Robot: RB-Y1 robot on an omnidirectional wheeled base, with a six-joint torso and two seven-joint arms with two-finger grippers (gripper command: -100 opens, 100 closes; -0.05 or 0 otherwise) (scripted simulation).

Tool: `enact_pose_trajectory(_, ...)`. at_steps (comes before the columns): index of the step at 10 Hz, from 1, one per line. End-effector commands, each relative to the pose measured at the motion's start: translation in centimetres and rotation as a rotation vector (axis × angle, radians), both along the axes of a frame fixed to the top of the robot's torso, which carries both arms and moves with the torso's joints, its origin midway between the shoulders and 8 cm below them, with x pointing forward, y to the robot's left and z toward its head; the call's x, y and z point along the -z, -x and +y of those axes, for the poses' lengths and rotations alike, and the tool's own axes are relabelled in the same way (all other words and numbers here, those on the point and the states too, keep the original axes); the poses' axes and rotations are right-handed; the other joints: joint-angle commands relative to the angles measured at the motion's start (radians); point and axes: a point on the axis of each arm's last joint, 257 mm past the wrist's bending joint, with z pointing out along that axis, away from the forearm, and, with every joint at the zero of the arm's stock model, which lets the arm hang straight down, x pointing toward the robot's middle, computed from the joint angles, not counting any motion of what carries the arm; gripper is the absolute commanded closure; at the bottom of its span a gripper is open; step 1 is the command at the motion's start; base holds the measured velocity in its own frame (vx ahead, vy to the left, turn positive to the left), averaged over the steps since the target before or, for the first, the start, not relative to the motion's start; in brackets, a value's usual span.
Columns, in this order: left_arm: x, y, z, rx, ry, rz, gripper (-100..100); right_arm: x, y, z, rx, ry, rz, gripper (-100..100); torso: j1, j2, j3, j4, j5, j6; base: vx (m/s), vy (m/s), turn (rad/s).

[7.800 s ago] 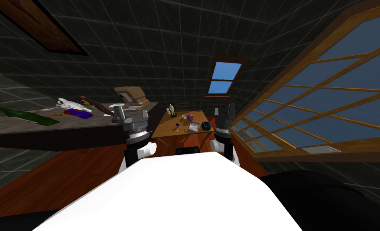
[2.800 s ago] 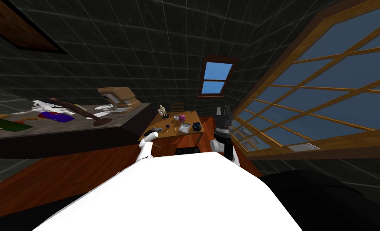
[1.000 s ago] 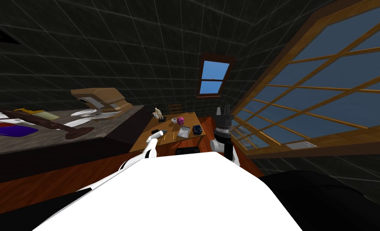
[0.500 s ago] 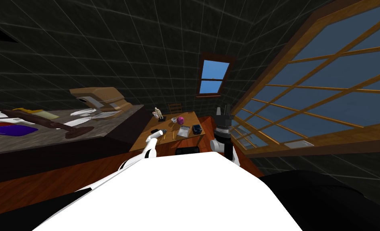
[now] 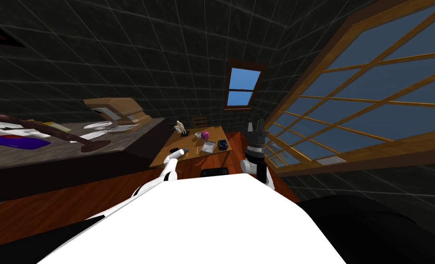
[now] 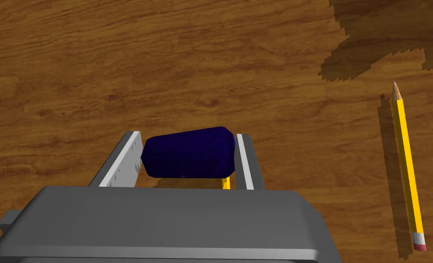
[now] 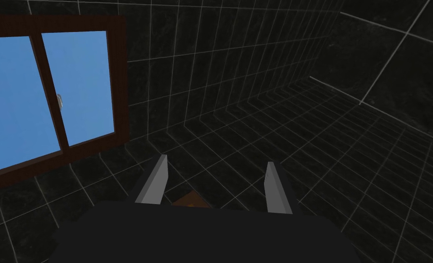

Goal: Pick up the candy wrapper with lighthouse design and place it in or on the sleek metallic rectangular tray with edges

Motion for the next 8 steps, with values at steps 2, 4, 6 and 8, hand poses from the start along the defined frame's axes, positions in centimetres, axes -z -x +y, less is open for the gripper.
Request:
enact_pose_trajectory(2, 0.0, 0.7, 2.0, -0.018, -0.011, 0.021, 100, 0.0, 0.0, 0.0, 0.000, 0.000, 0.000, 0, 0.000, 0.000, 0.000, 0.000, 0.000, 0.000, -0.163, -0.167, 0.020)
enact_pose_trajectory(4, -0.8, 1.0, 3.7, -0.031, -0.026, 0.025, 100, 0.0, 0.0, 0.0, 0.000, 0.000, 0.000, 0, -0.001, -0.002, -0.001, 0.000, -0.001, 0.000, -0.183, -0.166, -0.005)
enact_pose_trajectory(6, -1.6, 1.2, 5.4, -0.043, -0.041, 0.029, 100, 0.0, 0.0, 0.0, 0.000, 0.000, 0.000, 0, -0.003, 0.001, 0.000, 0.000, -0.001, 0.001, -0.203, -0.194, -0.004)
enact_pose_trajectory(8, -2.5, 1.3, 6.9, -0.055, -0.056, 0.031, 100, 0.0, 0.0, 0.0, 0.000, 0.000, 0.000, 0, -0.006, 0.001, 0.001, 0.000, -0.002, 0.001, -0.196, -0.229, -0.009)
